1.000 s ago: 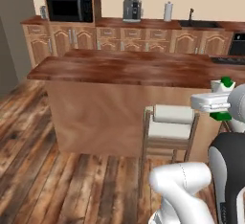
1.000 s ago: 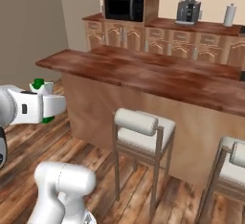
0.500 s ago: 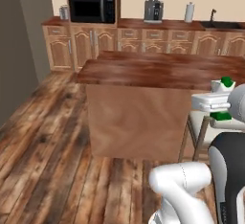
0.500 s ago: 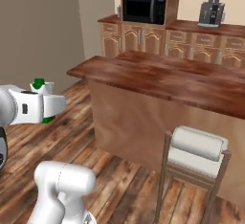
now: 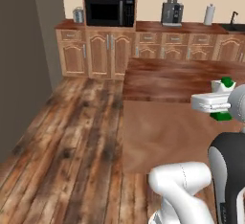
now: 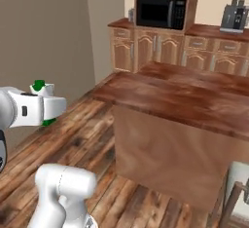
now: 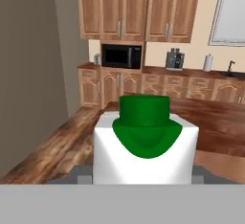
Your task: Take out the milk from the fridge and place it on the tray on the counter. Then take the sugar cube near the tray and place it in the tray.
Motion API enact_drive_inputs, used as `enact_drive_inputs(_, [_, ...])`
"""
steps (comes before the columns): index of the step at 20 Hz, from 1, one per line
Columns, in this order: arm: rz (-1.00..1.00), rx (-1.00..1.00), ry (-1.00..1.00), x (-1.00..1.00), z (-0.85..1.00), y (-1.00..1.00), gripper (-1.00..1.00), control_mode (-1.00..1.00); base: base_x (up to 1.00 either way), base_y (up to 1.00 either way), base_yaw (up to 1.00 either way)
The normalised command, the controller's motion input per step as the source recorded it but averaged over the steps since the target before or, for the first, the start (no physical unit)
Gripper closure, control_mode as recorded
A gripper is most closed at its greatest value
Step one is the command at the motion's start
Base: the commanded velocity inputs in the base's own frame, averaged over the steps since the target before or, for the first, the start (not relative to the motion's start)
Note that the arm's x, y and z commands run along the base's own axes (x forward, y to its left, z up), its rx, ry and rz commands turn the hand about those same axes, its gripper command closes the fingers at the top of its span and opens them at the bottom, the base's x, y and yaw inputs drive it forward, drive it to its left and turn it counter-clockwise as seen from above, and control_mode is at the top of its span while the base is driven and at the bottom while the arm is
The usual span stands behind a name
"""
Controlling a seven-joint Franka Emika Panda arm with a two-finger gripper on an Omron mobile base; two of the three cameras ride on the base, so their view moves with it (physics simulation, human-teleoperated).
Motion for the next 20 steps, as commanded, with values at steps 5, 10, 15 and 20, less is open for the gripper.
enact_drive_inputs(5, [0.00,0.00,0.00,0.00,0.00,0.00,1.00,1.00,1.00,1.00,-0.12])
enact_drive_inputs(10, [0.00,0.00,0.00,0.00,0.00,0.00,1.00,1.00,1.00,1.00,-0.22])
enact_drive_inputs(15, [0.00,0.00,0.00,0.00,0.00,0.00,1.00,1.00,1.00,1.00,-0.35])
enact_drive_inputs(20, [0.00,0.00,0.00,0.00,0.00,0.00,1.00,1.00,1.00,1.00,-0.34])
